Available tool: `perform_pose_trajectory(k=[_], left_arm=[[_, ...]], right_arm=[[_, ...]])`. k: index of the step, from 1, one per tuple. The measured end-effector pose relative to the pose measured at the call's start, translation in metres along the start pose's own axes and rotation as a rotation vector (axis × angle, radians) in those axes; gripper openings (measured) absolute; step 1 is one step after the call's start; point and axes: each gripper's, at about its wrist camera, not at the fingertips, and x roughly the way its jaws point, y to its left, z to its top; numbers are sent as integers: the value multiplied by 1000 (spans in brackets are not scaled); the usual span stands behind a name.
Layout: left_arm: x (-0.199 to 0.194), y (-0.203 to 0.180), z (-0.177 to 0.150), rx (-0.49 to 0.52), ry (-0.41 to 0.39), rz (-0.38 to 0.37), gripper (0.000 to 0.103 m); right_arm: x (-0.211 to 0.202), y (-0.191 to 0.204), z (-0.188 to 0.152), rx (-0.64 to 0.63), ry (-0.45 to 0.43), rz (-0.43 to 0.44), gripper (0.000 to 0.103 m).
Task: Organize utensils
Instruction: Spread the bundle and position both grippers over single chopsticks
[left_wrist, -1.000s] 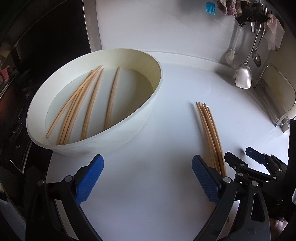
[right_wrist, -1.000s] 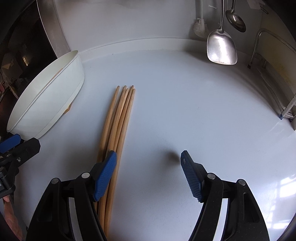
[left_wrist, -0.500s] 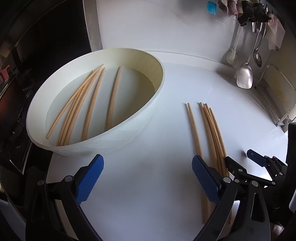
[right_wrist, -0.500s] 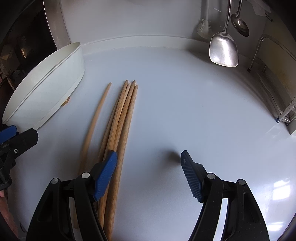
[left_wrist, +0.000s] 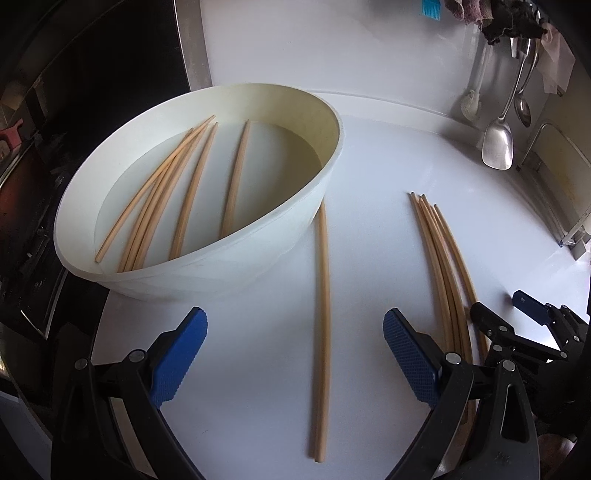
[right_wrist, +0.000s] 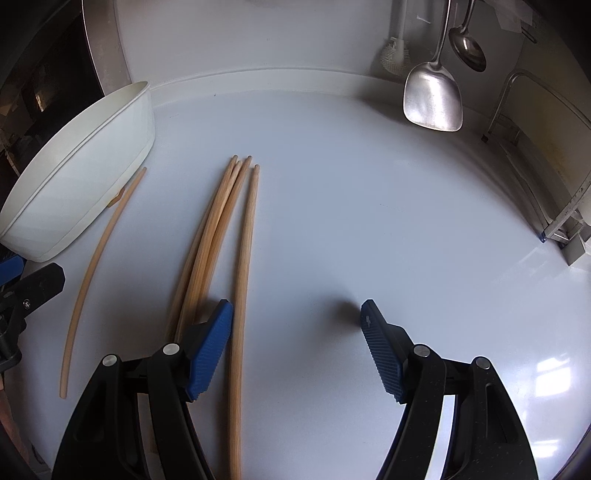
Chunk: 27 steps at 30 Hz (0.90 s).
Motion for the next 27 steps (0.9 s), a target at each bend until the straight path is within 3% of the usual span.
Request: perform_pose_trajectory(k=[12,27], left_arm=[[-1,24,-10,-45,-40,59,95],[27,18,-14,-6,7,102,95]], right_arm=[[-10,-25,-11,21,-36,3,68],[-6,-29,-12,28,-26,-18,68]])
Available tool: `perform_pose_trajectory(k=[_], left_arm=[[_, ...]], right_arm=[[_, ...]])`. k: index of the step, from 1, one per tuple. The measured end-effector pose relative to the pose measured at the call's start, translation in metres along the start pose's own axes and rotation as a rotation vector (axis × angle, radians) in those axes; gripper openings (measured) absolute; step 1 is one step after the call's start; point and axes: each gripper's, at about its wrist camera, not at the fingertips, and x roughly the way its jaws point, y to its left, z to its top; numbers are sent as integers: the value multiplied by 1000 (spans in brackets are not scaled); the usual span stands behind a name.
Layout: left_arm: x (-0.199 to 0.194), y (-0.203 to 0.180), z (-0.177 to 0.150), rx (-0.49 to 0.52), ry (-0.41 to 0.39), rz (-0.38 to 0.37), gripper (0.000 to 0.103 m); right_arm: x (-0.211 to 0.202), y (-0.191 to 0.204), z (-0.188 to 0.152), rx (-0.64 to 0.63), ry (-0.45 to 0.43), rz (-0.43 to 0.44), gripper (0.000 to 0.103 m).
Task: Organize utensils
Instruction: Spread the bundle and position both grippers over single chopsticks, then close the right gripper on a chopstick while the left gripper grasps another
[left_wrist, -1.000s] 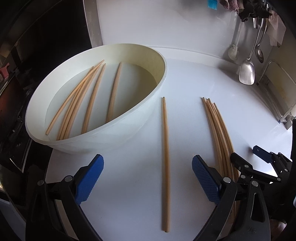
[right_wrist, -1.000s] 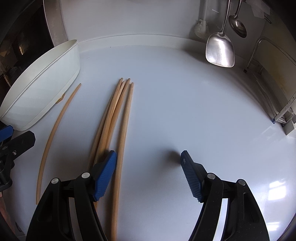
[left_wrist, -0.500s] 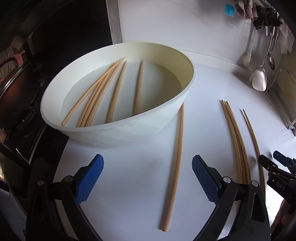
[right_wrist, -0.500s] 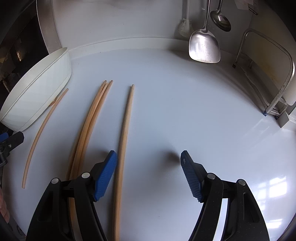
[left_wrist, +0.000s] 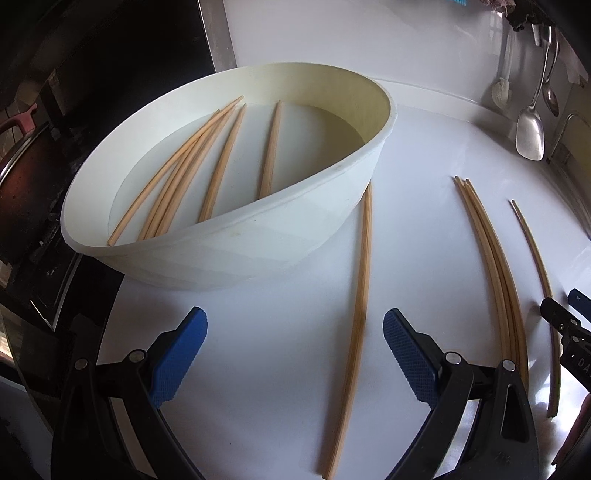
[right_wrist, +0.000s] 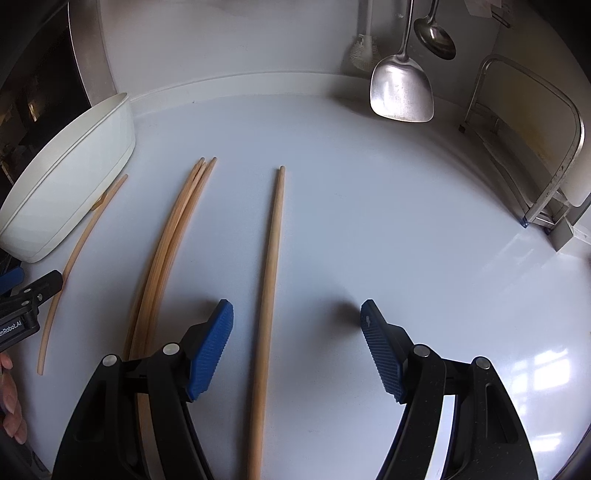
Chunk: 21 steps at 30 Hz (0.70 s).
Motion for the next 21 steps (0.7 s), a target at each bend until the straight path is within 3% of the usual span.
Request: perform_pose_trajectory(k=[13,19,21], left_arm=[[5,0,0,-12,10,10,94],[5,-8,1,-7,-1,0,87],[4,-13,3,4,-4,-3,80]], right_arm=[[0,-5,-2,6,-6,-1,68],[-1,-6,-2,0,-12,0,68],[-1,-5,-1,-7,-13,3,68]])
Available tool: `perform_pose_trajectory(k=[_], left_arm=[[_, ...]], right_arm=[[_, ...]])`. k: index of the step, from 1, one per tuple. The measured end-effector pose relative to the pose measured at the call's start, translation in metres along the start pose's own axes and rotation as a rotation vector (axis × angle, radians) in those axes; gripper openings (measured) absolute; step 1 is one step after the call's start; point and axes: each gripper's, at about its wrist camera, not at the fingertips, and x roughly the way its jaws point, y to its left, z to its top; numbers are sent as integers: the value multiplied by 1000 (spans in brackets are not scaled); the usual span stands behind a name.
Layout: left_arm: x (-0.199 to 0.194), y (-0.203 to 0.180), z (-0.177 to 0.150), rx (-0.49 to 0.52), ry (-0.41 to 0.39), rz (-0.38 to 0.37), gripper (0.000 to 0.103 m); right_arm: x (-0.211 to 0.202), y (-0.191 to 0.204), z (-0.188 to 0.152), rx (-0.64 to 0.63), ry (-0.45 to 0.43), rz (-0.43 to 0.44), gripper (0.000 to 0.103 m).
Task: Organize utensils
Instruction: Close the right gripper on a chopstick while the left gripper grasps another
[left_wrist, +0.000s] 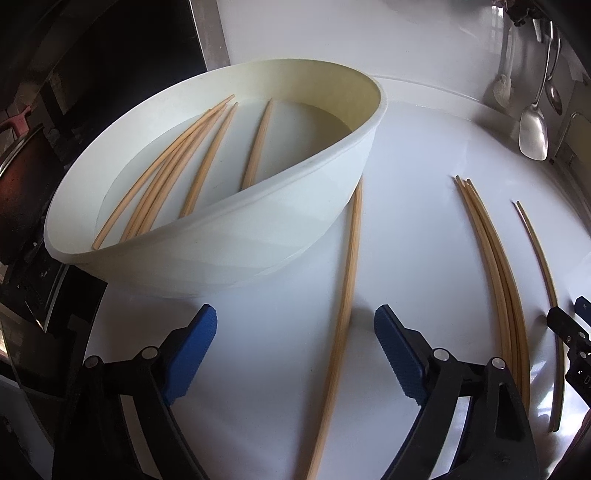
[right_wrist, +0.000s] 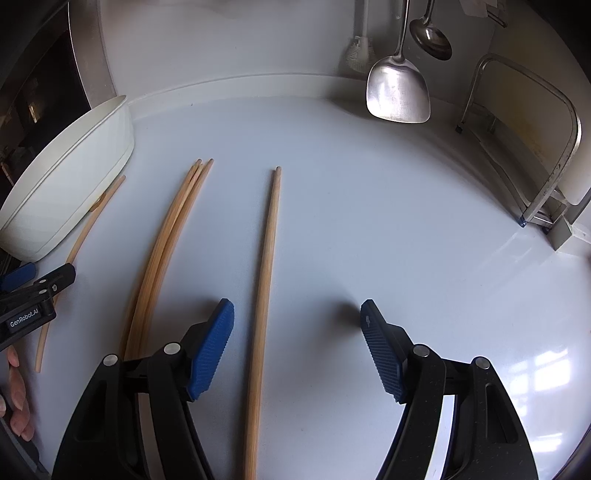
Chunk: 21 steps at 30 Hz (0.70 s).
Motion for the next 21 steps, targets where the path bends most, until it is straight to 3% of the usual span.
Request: perform_pose_trajectory(k=[10,12,13,14,15,21], left_arm=[[-5,-18,3,26,14,-77,30],[-6,-22,2,32,14,-91,16],[-6,-24,2,36,14,-97,11],[-7,-26,1,43,13,-100,8],[-7,-28,1,51,11,-93,8],[-12,-31,-2,39,60,-150,7]], right_arm=[[-3,13,1,-68,-12,31,38],[-3,15,1,-78,-11,40,30],[-4,17,1,-84,-12,42,20],[-4,18,0,-91,-13,41,10],[-4,19,0,-99,-12,40,8],[-5,15,1,-87,2,69,6]])
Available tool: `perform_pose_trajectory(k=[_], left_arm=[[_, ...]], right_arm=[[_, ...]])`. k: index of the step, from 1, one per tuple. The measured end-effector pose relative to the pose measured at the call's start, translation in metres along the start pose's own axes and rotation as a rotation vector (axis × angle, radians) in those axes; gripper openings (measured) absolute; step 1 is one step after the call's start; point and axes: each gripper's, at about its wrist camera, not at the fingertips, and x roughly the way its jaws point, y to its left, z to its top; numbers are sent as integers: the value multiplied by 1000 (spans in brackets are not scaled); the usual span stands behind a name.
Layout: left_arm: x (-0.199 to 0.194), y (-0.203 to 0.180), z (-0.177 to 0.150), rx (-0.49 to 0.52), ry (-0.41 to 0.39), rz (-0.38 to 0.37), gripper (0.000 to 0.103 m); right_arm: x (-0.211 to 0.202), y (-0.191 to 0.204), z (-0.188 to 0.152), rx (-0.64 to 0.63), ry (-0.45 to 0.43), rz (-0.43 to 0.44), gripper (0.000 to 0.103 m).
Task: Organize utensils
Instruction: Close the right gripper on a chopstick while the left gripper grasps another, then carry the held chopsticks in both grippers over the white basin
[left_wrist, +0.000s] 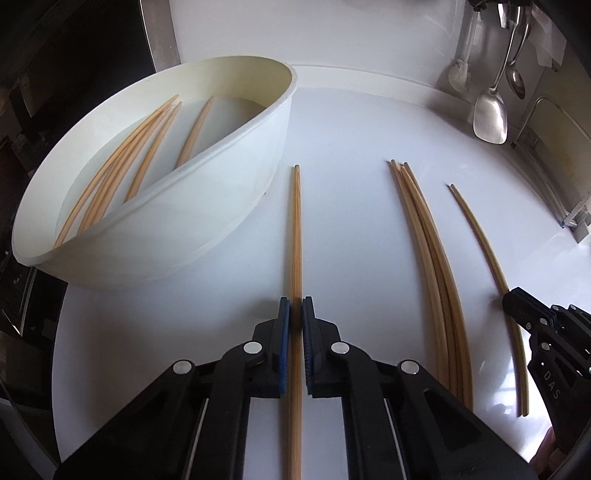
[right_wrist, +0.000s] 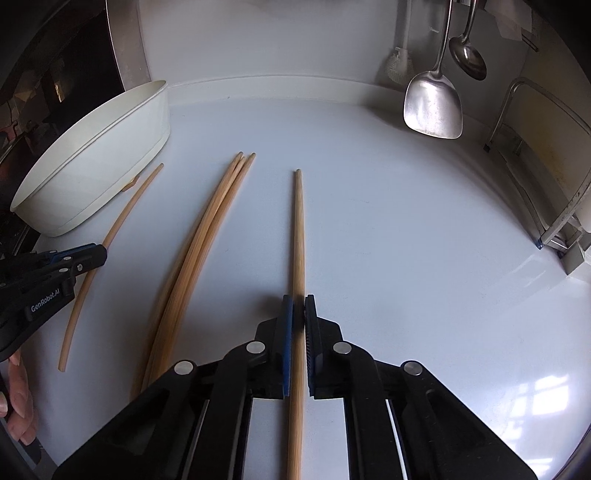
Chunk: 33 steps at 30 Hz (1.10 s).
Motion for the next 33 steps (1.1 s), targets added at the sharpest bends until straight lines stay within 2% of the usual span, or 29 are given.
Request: perform_pose_trajectory(k=[7,16,19,23,28,33], left_arm=[[-25,-11,3,-2,8,-45,7],[-114,4,41,-58,-101,-26,7],[-141,26,56,-83,-157,-20,7],[-155,66,79,-88,-198,6,7],[-141,125,105,-65,-181,25,7],[-108,174,128,-37,-148,6,7]], right_arm=[[-21,-10,3,57,-4,38,6],[-84,-3,42,34,-89,126,6],[-102,19,65,-1,-115,150,6],[-117,60,98,-21,-161,195,6],[-102,121,137,-5,-169,239,6],[-66,181,162,20,-122,274,6]])
